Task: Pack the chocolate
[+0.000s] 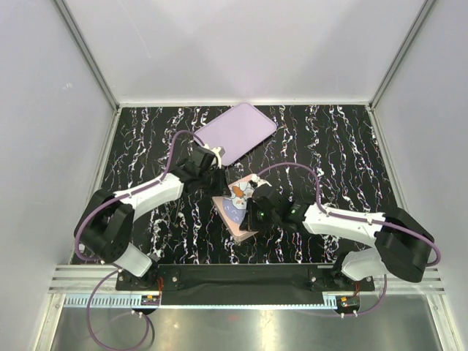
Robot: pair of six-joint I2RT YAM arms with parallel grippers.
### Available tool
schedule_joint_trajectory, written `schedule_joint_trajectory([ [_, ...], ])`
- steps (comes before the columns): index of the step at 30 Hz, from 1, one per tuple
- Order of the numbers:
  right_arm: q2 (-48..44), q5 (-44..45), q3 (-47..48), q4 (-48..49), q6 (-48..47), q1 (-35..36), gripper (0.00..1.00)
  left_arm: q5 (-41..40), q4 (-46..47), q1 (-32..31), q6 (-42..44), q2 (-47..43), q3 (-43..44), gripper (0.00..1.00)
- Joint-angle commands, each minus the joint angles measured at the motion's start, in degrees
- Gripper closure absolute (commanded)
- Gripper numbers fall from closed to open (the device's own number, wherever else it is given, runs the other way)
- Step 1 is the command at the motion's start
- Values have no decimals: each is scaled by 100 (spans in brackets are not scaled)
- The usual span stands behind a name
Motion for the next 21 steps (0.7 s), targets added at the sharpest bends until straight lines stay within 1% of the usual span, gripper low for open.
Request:
schedule_joint_trajectory([
  [1, -279, 474, -46, -556, -66, 49, 90, 151, 286, -28, -40, 43, -234, 85],
  [3, -499, 484, 191, -759, -163, 40, 90, 239, 374, -36, -75, 26, -270, 86],
  [7, -483, 475, 675, -987, -383, 48, 90, 222, 252, -28, -84, -88, -86, 86],
  [8, -404, 475, 824, -1049, -418, 48, 90, 74, 95, -28, -67, -123, -7, 86],
  [11, -150, 1080, 1131, -1250, -629, 13, 89, -382, -265, -19, 56, -299, 275, 85],
  [15, 159, 1546, 1300, -1392, -700, -197, 89, -823, -608, 25, 188, -615, 442, 84],
  [18, 361, 1688, 1212, -1383, -691, -277, 89, -1157, -671, 78, 215, -1116, 372, 83],
  [21, 598, 1767, 1220, -1541, -708, -321, 87, -1473, -758, 131, 215, -1687, 328, 79],
])
